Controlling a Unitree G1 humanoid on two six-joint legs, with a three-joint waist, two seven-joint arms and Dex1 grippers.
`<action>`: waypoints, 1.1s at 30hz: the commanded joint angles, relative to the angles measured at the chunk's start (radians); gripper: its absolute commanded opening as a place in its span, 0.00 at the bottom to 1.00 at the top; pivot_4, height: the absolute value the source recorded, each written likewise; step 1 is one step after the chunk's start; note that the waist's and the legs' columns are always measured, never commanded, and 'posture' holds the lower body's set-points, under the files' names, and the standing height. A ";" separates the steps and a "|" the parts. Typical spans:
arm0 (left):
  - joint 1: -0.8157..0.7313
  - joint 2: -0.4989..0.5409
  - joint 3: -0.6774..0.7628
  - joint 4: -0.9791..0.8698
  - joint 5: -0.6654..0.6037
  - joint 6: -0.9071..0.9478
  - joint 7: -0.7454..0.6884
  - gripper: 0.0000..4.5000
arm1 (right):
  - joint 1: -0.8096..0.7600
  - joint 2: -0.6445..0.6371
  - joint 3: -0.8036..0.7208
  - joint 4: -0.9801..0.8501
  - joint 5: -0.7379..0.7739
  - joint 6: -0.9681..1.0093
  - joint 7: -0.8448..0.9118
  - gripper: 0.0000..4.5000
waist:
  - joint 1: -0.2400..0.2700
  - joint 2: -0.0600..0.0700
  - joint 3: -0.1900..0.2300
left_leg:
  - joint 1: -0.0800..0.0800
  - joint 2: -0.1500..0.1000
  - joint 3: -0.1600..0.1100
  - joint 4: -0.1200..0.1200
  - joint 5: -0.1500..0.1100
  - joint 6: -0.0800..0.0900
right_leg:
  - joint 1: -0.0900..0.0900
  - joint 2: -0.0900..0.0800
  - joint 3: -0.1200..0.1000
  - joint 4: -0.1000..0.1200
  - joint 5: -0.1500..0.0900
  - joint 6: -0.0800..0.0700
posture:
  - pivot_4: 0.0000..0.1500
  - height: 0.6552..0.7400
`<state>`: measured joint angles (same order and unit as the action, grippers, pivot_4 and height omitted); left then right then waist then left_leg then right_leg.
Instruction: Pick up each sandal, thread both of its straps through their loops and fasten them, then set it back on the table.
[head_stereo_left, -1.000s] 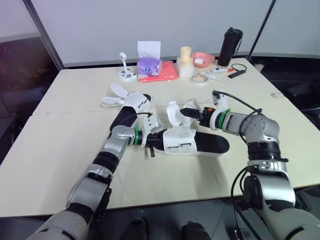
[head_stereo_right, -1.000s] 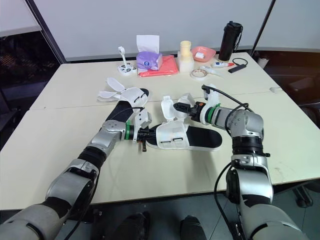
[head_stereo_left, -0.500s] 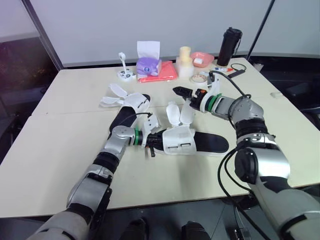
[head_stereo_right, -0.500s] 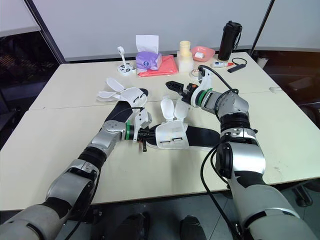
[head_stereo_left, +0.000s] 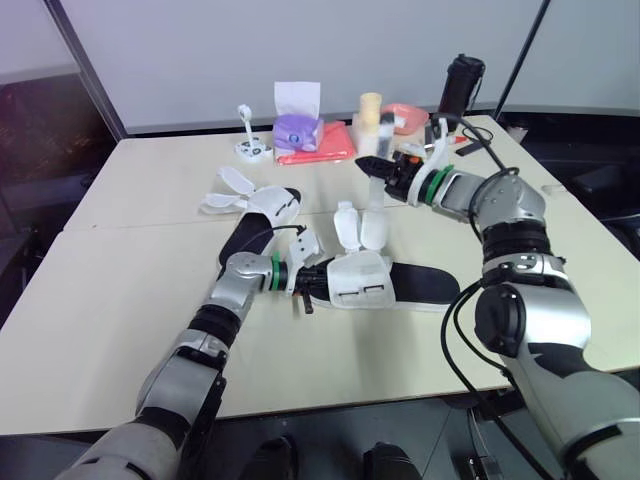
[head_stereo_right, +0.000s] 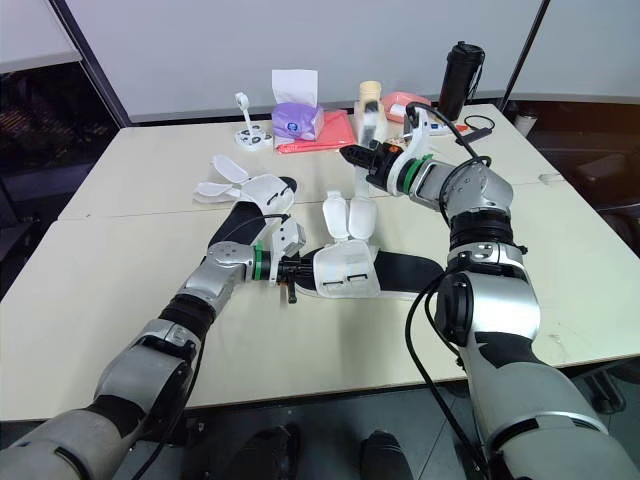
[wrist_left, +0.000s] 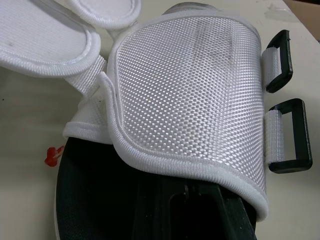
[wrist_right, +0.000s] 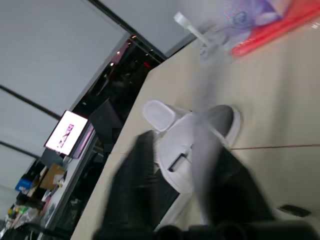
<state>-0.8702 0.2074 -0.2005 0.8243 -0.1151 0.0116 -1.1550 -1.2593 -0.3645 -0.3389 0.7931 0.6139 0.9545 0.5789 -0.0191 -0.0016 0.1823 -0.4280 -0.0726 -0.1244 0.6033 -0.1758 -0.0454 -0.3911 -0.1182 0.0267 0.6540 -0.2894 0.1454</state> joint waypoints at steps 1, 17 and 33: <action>-0.007 -0.015 0.006 -0.002 0.006 -0.012 -0.002 0.00 | 0.036 -0.008 -0.014 -0.247 0.085 0.100 0.016 0.01 | 0.001 0.000 0.000 | 0.000 0.000 0.000 0.000 0.000 0.000 | 0.000 0.000 0.000 0.000 0.000 0.000 | 1.00 1.00; -0.032 -0.026 0.025 0.029 0.009 -0.004 -0.004 0.00 | 0.792 -0.404 0.516 -1.344 -0.050 -0.175 0.403 0.01 | -0.005 0.000 0.000 | -0.013 -0.001 -0.004 0.011 0.000 0.001 | -0.007 0.000 -0.004 0.004 0.000 0.002 | 1.00 1.00; -0.026 -0.037 0.026 -0.025 -0.006 0.030 -0.027 0.00 | 1.069 -0.696 0.590 -1.255 -0.447 -0.552 0.500 0.62 | 0.008 -0.002 0.000 | -0.013 -0.001 -0.006 0.012 -0.001 0.000 | -0.006 0.000 -0.005 0.003 0.000 0.002 | 1.00 1.00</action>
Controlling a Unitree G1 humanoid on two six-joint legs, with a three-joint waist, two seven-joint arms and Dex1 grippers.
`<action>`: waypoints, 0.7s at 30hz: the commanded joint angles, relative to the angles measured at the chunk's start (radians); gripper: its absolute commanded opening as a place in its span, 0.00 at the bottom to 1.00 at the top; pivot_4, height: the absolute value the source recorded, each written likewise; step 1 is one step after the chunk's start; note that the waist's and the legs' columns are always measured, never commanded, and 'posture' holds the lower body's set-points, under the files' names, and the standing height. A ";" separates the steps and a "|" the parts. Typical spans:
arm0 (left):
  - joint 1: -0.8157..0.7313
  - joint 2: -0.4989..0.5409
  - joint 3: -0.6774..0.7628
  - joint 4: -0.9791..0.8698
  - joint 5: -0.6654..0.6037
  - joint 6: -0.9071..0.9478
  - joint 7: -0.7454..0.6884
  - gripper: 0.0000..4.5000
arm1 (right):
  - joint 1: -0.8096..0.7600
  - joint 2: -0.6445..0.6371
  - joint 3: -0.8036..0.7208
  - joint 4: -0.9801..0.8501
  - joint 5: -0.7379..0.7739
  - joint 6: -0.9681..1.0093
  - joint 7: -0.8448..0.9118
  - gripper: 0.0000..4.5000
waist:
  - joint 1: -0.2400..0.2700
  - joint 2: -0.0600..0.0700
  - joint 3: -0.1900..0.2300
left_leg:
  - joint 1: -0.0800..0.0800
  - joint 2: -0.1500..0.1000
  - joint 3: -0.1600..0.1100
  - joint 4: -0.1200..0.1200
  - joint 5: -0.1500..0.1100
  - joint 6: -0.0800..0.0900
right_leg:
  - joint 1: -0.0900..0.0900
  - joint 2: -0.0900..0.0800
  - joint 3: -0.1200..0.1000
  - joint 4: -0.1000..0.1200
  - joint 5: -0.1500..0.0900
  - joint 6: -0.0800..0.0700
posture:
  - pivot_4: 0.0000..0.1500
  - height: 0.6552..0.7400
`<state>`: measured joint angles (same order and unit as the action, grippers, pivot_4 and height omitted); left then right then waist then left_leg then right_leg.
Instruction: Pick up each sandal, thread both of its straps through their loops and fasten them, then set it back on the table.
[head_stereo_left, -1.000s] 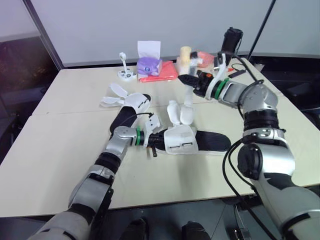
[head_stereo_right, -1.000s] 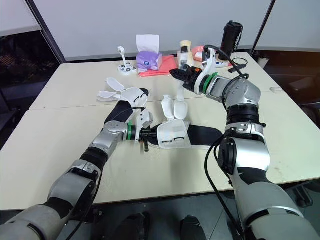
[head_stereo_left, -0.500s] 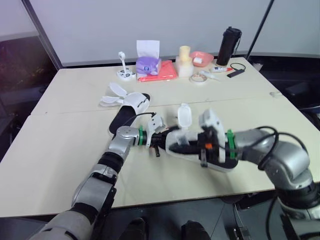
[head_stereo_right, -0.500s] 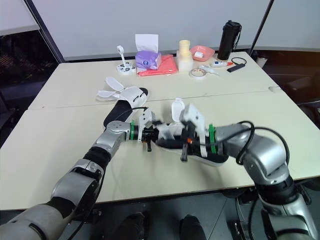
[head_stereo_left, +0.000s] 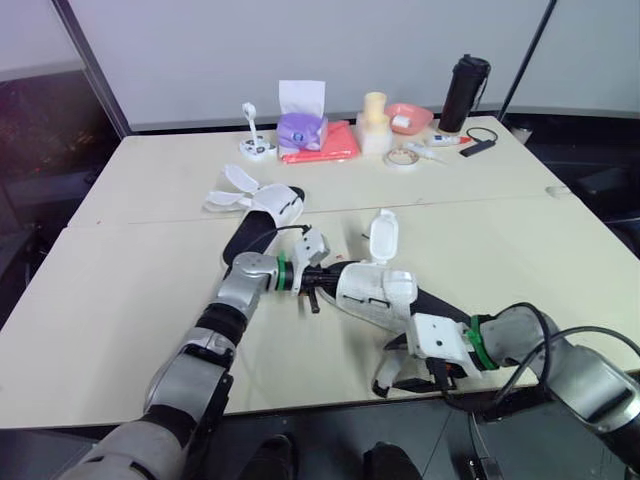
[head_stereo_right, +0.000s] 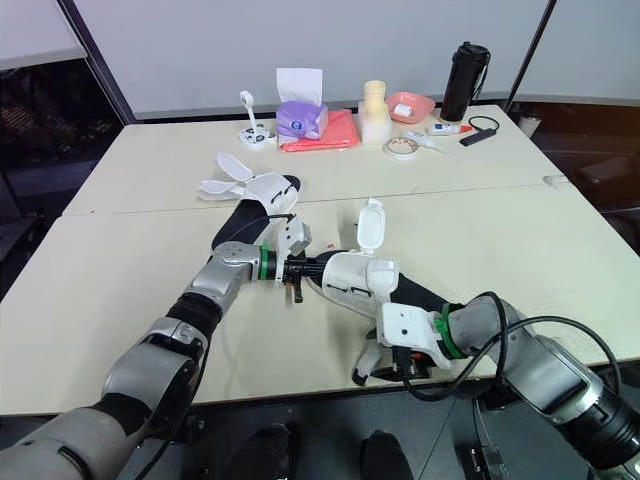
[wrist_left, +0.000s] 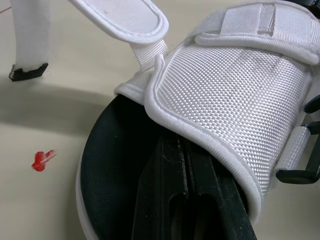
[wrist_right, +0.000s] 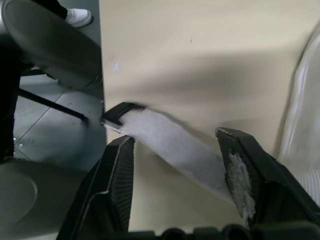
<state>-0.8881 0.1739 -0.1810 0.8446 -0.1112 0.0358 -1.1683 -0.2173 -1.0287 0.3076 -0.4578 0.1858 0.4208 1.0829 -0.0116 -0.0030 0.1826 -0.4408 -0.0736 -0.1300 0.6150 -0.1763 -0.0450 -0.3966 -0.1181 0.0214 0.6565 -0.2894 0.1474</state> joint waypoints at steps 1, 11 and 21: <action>-0.007 -0.005 0.005 -0.054 -0.011 0.010 -0.020 0.00 | 0.049 -0.044 -0.080 0.005 -0.022 -0.024 -0.006 0.62 | 0.001 0.000 0.000 | 0.000 0.000 0.000 0.000 0.000 0.000 | 0.000 0.000 0.000 0.000 0.000 0.000 | 1.00 1.00; 0.006 -0.009 0.000 -0.084 -0.006 0.022 -0.030 0.00 | 0.225 -0.074 -0.313 -0.114 0.086 0.070 -0.001 0.62 | 0.001 -0.001 0.000 | 0.000 0.000 -0.001 0.000 0.000 0.000 | 0.001 0.000 -0.001 -0.001 0.000 0.000 | 1.00 1.00; 0.020 -0.011 -0.011 -0.129 -0.018 0.046 -0.077 0.00 | 0.230 -0.041 -0.293 -0.037 0.026 0.139 -0.077 0.62 | 0.000 -0.001 0.001 | 0.000 0.000 -0.001 0.000 0.000 0.000 | 0.001 0.000 -0.002 -0.001 0.000 0.000 | 1.00 1.00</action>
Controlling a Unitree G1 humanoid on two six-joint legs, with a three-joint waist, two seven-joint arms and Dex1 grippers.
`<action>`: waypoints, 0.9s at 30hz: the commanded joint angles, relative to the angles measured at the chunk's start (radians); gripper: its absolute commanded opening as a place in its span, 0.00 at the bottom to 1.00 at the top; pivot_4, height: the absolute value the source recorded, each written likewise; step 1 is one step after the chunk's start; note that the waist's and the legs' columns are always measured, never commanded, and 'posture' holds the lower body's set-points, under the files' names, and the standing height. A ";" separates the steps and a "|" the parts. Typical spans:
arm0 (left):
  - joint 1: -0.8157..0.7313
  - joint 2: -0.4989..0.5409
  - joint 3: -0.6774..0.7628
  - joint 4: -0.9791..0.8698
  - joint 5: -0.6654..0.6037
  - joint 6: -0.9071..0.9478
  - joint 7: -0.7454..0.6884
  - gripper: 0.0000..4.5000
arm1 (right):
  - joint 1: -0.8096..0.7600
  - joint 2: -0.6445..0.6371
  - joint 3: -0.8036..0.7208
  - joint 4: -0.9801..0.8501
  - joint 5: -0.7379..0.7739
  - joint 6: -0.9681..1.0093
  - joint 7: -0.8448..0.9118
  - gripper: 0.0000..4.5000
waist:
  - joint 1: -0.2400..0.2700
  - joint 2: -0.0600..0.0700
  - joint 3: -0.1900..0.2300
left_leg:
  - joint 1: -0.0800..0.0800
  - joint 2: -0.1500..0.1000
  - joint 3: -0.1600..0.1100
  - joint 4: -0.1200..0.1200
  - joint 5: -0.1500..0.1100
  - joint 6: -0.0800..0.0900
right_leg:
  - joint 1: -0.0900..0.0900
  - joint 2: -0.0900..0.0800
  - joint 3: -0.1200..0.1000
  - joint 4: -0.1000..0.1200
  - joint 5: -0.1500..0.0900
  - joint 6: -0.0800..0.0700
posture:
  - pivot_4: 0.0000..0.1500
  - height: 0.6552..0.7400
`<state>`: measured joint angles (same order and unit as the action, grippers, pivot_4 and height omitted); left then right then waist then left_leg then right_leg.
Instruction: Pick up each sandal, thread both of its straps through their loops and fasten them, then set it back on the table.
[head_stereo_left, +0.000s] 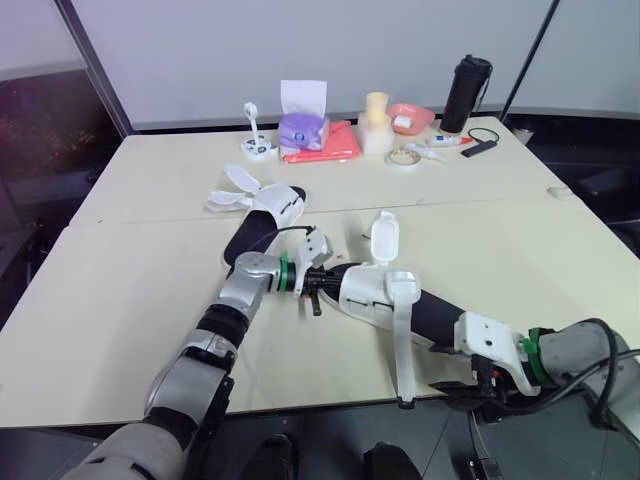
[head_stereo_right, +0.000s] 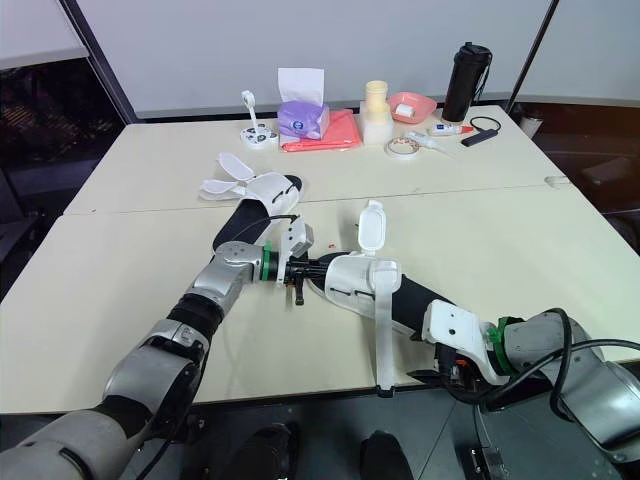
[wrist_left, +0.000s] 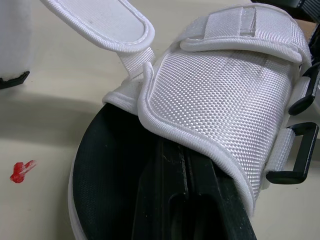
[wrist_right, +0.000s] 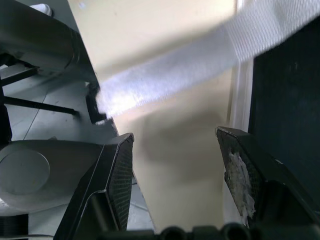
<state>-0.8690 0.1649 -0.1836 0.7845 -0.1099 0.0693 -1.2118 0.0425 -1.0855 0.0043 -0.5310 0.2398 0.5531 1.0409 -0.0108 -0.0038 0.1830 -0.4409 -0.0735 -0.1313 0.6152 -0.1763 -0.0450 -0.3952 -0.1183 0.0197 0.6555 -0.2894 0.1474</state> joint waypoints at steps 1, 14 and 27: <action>0.008 0.003 -0.011 -0.089 -0.023 0.022 -0.049 0.00 | -0.047 0.023 0.018 0.058 -0.041 0.001 -0.047 0.62 | -0.001 0.000 0.000 | 0.000 0.000 0.000 0.000 0.000 0.000 | 0.000 0.000 0.000 0.000 0.000 0.000 | 1.00 1.00; 0.121 0.083 -0.059 -0.315 0.007 0.056 -0.070 0.00 | -0.214 0.083 0.084 0.229 -0.118 -0.052 -0.071 0.62 | 0.000 0.000 0.000 | 0.001 0.000 0.000 0.000 0.000 0.000 | 0.002 0.000 0.000 0.000 0.000 0.000 | 1.00 1.00; 0.198 0.034 -0.110 -0.347 0.066 -0.030 0.101 0.00 | -0.147 0.056 0.010 0.120 -0.063 0.020 -0.041 0.62 | 0.001 0.000 0.000 | 0.001 0.000 0.000 0.000 0.000 0.000 | 0.002 0.000 0.000 0.000 0.000 0.000 | 1.00 1.00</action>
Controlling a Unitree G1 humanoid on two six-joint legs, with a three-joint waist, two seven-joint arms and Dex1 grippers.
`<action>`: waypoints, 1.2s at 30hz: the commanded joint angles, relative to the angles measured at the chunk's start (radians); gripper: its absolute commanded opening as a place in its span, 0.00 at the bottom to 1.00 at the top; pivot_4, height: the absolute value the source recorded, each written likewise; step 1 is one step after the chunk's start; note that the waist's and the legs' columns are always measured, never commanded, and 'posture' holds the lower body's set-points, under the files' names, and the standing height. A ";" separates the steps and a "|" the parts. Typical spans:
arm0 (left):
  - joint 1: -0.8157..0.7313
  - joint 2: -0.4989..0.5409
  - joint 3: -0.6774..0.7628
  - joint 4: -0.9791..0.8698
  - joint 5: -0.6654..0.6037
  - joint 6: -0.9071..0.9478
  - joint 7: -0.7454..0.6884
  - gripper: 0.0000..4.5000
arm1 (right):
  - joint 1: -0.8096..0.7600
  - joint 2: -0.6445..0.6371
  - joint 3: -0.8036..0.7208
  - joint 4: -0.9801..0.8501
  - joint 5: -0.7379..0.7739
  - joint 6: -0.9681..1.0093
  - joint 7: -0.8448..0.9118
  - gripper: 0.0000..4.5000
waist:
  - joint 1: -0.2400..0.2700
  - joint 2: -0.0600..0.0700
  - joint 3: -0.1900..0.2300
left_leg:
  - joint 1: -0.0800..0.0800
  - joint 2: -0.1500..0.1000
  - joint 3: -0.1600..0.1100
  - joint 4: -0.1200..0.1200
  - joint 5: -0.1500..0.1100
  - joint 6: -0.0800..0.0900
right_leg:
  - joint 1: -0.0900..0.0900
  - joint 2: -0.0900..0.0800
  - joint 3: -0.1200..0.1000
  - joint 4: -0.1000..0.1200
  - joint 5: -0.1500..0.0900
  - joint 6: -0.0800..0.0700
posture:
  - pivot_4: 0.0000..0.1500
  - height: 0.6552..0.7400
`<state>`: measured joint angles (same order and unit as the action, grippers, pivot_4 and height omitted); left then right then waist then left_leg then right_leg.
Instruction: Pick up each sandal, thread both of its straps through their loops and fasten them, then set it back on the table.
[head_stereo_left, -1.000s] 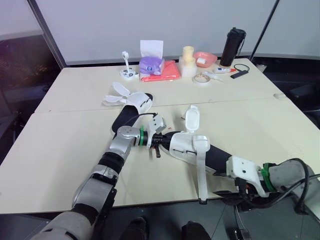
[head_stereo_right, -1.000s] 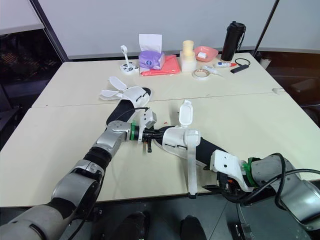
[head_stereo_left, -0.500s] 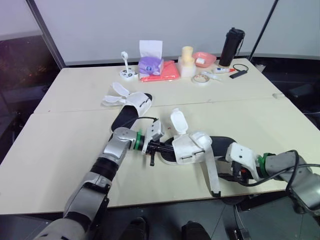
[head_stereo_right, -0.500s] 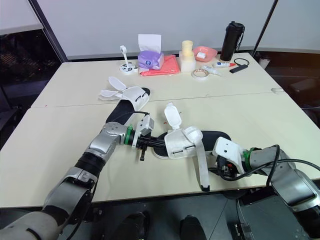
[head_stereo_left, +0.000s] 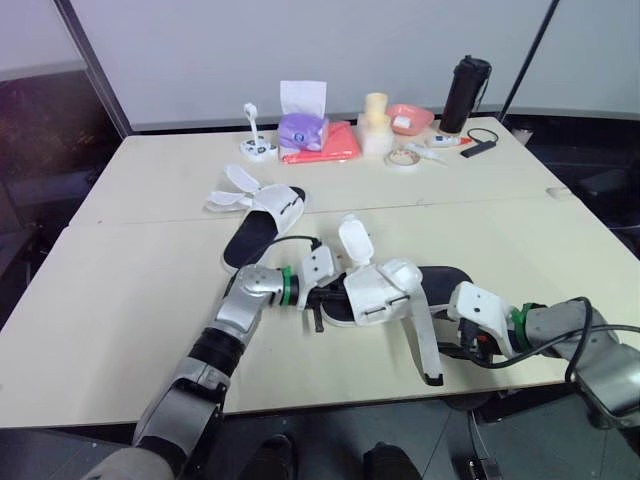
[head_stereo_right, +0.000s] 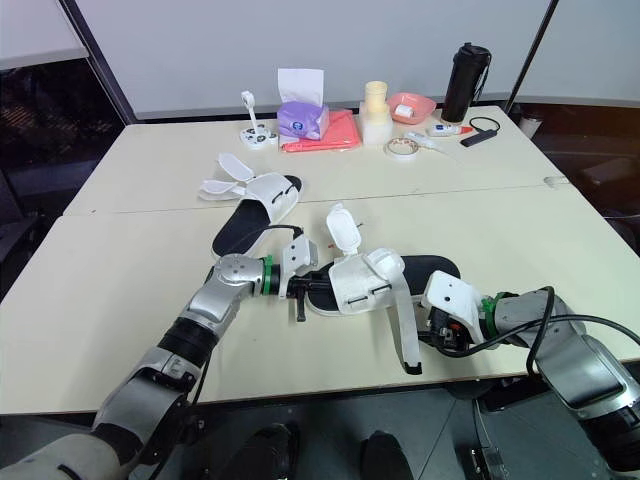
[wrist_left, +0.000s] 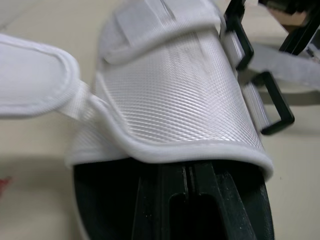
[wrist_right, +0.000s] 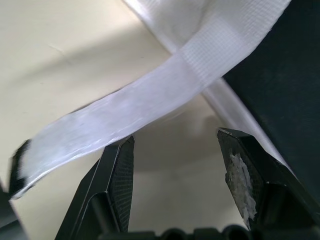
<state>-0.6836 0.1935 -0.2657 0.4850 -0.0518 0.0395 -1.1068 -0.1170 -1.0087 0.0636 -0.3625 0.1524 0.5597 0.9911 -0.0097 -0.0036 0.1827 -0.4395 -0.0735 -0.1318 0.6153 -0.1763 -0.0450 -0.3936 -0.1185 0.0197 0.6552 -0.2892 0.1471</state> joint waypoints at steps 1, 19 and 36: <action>0.023 0.013 -0.039 -0.056 0.015 0.005 -0.011 0.00 | 0.027 -0.029 -0.064 -0.055 0.030 0.018 0.013 0.62 | 0.001 0.000 0.000 | 0.000 0.000 0.000 0.000 0.000 0.000 | 0.000 0.000 0.000 0.000 0.000 0.000 | 1.00 1.00; 0.051 0.044 -0.102 -0.012 0.060 -0.034 0.034 0.00 | -0.080 0.081 -0.274 -0.028 0.464 0.545 -0.029 0.62 | 0.004 0.000 -0.003 | 0.007 0.001 0.000 -0.001 -0.001 0.002 | 0.009 0.000 0.000 -0.004 0.000 0.000 | 1.00 1.00; 0.049 0.049 -0.118 0.011 0.078 -0.062 0.049 0.00 | -0.055 0.159 -0.200 -0.031 0.557 0.632 -0.125 0.62 | 0.004 0.000 -0.003 | 0.007 0.000 0.000 -0.001 -0.001 0.002 | 0.009 0.000 -0.001 -0.004 0.000 0.000 | 1.00 1.00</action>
<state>-0.6505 0.2288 -0.3480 0.4516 -0.0240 -0.0361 -1.0643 -0.1582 -0.8508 -0.1262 -0.3786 0.6907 1.1928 0.8697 -0.0053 -0.0040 0.1795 -0.4326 -0.0731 -0.1318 0.6142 -0.1775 -0.0434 -0.3846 -0.1189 0.0191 0.6513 -0.2893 0.1470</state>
